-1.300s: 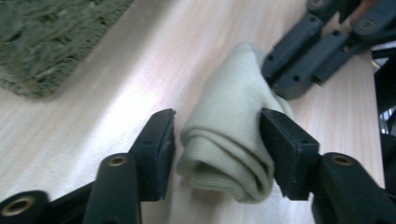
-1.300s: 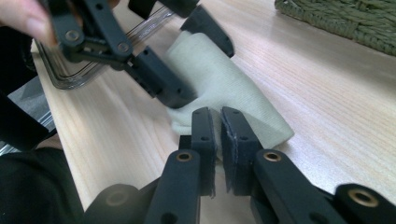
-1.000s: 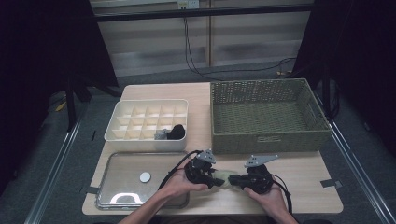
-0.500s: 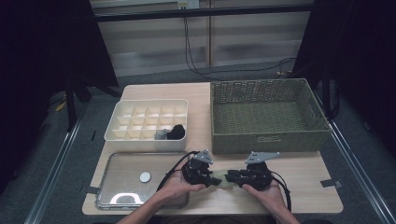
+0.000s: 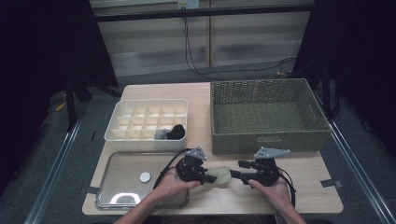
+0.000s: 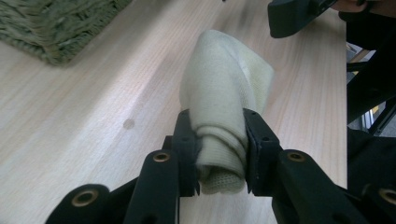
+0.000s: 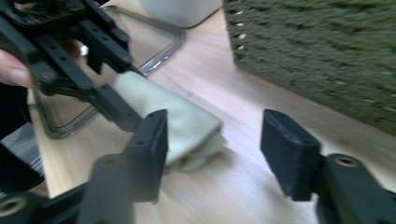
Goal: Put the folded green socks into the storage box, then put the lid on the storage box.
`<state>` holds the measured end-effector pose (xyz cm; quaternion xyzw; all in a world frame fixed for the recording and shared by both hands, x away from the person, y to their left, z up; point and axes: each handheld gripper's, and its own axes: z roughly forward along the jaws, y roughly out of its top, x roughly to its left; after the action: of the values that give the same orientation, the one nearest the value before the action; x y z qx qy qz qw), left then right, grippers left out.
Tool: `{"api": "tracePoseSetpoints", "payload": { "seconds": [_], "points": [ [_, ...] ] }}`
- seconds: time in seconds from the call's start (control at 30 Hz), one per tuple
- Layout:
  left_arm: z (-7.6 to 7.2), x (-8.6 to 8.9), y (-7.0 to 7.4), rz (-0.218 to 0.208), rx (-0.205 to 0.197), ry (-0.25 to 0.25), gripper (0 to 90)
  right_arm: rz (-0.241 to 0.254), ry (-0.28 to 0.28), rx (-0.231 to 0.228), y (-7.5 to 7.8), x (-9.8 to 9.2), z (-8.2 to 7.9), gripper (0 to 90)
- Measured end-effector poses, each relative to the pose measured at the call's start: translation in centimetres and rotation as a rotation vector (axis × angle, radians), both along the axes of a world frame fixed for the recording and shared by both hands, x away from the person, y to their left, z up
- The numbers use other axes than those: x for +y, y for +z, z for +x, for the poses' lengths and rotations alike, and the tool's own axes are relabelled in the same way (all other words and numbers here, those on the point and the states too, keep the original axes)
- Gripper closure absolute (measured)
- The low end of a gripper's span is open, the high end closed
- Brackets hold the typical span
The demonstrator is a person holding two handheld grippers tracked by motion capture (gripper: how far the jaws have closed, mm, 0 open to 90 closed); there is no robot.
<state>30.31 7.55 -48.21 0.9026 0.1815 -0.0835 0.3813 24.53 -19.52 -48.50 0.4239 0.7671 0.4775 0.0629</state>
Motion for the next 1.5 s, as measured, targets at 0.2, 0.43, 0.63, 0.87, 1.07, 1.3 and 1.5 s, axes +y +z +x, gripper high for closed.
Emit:
{"api": "tracePoseSetpoints", "payload": {
  "seconds": [0.2, 0.43, 0.63, 0.87, 1.07, 1.3, 1.5],
  "points": [
    [0.2, 1.0, 0.5, 0.004, 0.014, 0.021, 70.0, -0.010, -0.046, -0.011, 0.2, -0.5, 0.0, 25.7],
    [0.4, 2.2, 0.7, -0.006, 0.009, 0.042, 69.9, -0.026, -0.059, 0.004, 0.4, -1.1, 0.1, 17.1],
    [0.6, 2.9, 2.0, 0.002, 0.002, 0.052, 69.9, -0.009, -0.064, 0.016, 0.5, -1.7, 0.2, 11.4],
    [1.1, 5.1, 3.2, 0.002, -0.028, 0.041, 69.9, 0.020, -0.009, 0.001, 0.6, -1.8, 0.3, 6.7],
    [1.0, 6.4, 3.6, 0.004, -0.030, 0.058, 70.0, 0.016, -0.030, 0.003, 0.4, -1.8, 0.2, 7.3],
    [1.6, 8.1, 4.5, -0.021, -0.035, 0.101, 70.2, 0.006, -0.041, 0.016, 0.4, -2.0, 0.0, 7.3],
    [2.0, 9.8, 5.4, -0.019, -0.058, 0.119, 70.2, 0.003, -0.042, 0.022, 0.4, -2.0, 0.1, 7.7]
  ]
}}
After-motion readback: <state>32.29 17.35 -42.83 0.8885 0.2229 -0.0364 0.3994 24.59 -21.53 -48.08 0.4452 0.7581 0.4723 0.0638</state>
